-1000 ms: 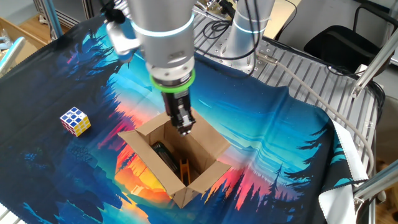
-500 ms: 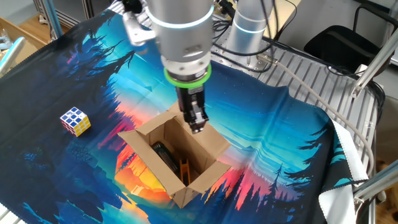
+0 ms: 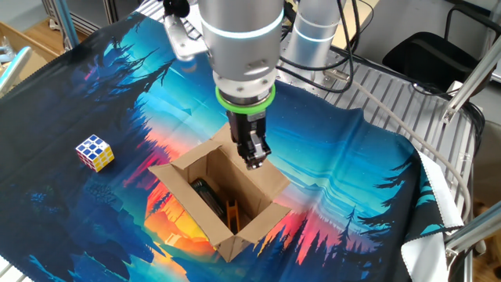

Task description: Cover the box

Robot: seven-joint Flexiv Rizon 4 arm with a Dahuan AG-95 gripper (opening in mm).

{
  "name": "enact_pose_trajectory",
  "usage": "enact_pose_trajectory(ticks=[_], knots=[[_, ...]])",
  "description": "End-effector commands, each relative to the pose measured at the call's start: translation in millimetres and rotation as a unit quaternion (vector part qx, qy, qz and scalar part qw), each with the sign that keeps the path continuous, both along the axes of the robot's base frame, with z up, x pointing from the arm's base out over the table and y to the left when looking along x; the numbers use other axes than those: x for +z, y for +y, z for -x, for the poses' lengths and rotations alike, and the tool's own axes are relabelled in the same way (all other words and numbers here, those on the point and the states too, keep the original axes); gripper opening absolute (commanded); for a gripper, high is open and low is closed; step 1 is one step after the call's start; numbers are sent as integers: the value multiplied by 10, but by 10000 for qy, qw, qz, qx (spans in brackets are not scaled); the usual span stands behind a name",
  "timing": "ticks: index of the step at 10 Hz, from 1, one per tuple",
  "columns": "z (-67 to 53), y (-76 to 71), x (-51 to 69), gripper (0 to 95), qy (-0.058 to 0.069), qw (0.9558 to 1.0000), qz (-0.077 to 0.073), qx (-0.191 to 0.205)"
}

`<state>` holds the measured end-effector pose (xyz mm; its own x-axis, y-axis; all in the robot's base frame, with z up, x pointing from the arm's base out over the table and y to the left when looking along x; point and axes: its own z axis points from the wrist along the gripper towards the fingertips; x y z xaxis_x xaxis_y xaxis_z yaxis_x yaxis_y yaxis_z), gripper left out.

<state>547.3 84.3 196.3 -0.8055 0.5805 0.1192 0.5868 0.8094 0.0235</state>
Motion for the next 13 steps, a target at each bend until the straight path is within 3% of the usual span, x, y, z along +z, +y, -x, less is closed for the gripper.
enact_pose_trajectory(ticks=[1,2,3,7,8,10,11,13], knots=[[3,-2,1,190,128,9983,149,553],[3,-2,1,190,98,9968,160,783],[3,-2,1,380,55,9948,185,998],[3,-2,1,380,-178,9912,199,1299],[3,-2,1,380,-181,9896,225,1408],[3,-2,1,380,-66,9870,325,1574],[3,-2,1,380,-81,9871,321,1565],[-73,189,69,380,-157,9925,283,1177]])
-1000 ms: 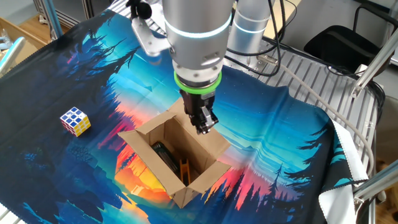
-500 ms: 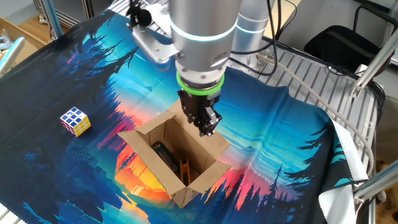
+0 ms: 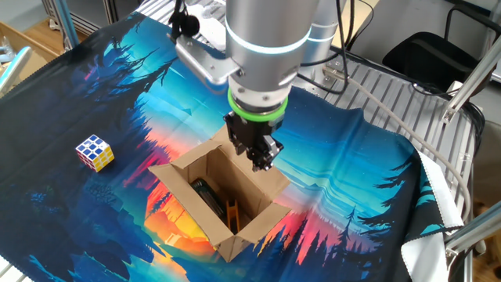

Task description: Cover the box

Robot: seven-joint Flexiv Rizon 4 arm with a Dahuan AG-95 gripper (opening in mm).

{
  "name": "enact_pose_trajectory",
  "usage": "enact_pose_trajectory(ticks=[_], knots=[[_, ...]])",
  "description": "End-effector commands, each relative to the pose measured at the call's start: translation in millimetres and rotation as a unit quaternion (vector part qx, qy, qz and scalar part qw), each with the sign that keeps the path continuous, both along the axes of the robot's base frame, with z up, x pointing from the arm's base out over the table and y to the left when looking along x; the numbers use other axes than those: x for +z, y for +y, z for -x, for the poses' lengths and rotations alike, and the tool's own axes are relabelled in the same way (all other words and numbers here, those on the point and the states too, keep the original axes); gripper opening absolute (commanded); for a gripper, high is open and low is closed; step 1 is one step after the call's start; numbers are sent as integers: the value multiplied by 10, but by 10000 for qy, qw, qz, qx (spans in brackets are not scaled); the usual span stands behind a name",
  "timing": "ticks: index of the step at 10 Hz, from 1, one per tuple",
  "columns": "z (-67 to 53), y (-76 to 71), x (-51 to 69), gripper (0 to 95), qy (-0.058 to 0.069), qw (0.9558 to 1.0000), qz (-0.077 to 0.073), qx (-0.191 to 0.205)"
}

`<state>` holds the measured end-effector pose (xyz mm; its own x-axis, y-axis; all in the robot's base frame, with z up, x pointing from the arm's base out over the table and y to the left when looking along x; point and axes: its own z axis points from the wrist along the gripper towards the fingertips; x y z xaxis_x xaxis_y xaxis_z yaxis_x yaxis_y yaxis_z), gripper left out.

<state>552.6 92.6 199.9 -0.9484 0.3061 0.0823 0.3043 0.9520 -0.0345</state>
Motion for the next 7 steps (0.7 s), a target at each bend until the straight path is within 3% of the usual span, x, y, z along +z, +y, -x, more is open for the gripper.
enact_pose_trajectory(ticks=[1,3,7], knots=[[-81,253,75,380,-140,9982,-76,-579],[-160,491,132,380,-127,9968,-68,-791],[-290,700,51,380,-191,9939,-130,-1082]])
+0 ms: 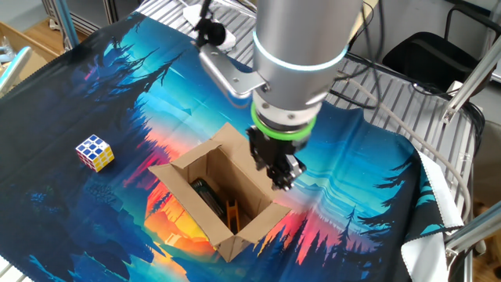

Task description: Cover the box

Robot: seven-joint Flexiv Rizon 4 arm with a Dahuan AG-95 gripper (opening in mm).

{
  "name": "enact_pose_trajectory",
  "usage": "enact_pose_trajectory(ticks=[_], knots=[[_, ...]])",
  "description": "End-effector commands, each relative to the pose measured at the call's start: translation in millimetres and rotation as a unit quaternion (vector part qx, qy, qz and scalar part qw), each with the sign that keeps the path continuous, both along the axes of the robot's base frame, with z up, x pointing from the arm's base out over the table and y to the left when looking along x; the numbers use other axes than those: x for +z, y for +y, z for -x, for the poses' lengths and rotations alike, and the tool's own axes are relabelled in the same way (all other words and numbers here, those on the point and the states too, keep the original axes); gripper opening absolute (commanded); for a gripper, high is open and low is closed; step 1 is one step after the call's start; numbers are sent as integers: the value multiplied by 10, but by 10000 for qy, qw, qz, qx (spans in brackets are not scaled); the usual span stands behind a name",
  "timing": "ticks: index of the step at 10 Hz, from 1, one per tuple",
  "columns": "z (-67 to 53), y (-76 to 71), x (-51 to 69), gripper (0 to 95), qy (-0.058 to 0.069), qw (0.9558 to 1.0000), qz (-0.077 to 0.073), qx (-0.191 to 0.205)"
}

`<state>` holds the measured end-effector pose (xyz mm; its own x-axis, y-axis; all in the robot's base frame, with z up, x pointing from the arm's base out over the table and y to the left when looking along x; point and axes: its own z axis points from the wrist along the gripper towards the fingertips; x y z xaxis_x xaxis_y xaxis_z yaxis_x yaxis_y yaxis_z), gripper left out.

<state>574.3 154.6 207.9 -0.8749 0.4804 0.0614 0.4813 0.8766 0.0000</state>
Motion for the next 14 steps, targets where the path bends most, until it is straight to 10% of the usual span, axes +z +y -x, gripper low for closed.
enact_pose_trajectory(ticks=[1,14], knots=[[-130,99,-48,380,-29,9999,-10,-138],[-480,309,-246,380,-192,9988,-86,-434]])
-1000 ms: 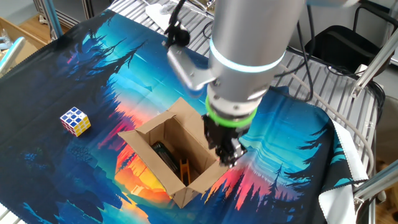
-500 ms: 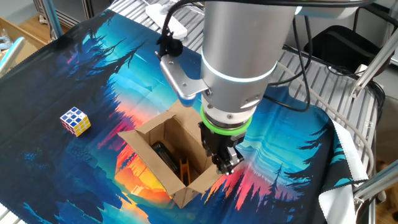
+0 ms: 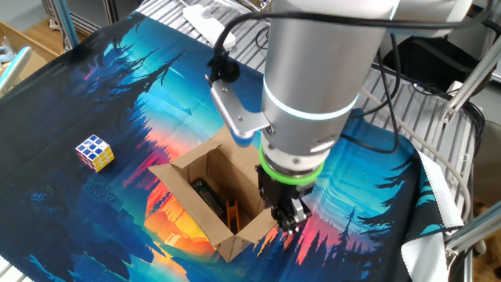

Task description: Cover the box

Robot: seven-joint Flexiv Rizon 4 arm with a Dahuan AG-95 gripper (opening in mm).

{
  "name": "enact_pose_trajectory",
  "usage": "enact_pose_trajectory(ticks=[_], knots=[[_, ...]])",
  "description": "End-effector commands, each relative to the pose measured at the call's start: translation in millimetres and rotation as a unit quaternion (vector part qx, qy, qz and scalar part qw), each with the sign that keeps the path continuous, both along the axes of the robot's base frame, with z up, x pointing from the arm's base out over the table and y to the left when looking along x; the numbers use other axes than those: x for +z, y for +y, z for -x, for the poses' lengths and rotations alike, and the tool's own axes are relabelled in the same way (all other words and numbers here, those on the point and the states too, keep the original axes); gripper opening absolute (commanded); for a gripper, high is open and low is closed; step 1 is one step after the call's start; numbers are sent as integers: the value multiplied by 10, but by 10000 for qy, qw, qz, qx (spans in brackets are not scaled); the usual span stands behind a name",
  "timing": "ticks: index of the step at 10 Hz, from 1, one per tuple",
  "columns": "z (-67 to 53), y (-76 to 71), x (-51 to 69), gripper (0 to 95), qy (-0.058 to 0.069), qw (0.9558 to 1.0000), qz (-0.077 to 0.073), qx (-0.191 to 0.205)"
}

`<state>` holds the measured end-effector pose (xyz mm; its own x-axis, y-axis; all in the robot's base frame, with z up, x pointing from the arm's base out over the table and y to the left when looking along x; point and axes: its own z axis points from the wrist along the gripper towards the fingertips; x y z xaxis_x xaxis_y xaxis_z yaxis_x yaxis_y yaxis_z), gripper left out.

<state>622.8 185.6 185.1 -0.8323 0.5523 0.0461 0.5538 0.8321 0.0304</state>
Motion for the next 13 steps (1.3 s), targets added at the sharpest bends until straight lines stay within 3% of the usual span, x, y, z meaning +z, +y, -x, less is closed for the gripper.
enact_pose_trajectory(ticks=[1,7,13], knots=[[-1,3,-35,380,-64,10000,16,-9],[-41,-10,-129,380,-110,9999,74,70],[-48,-72,-151,380,-111,9994,172,270]])
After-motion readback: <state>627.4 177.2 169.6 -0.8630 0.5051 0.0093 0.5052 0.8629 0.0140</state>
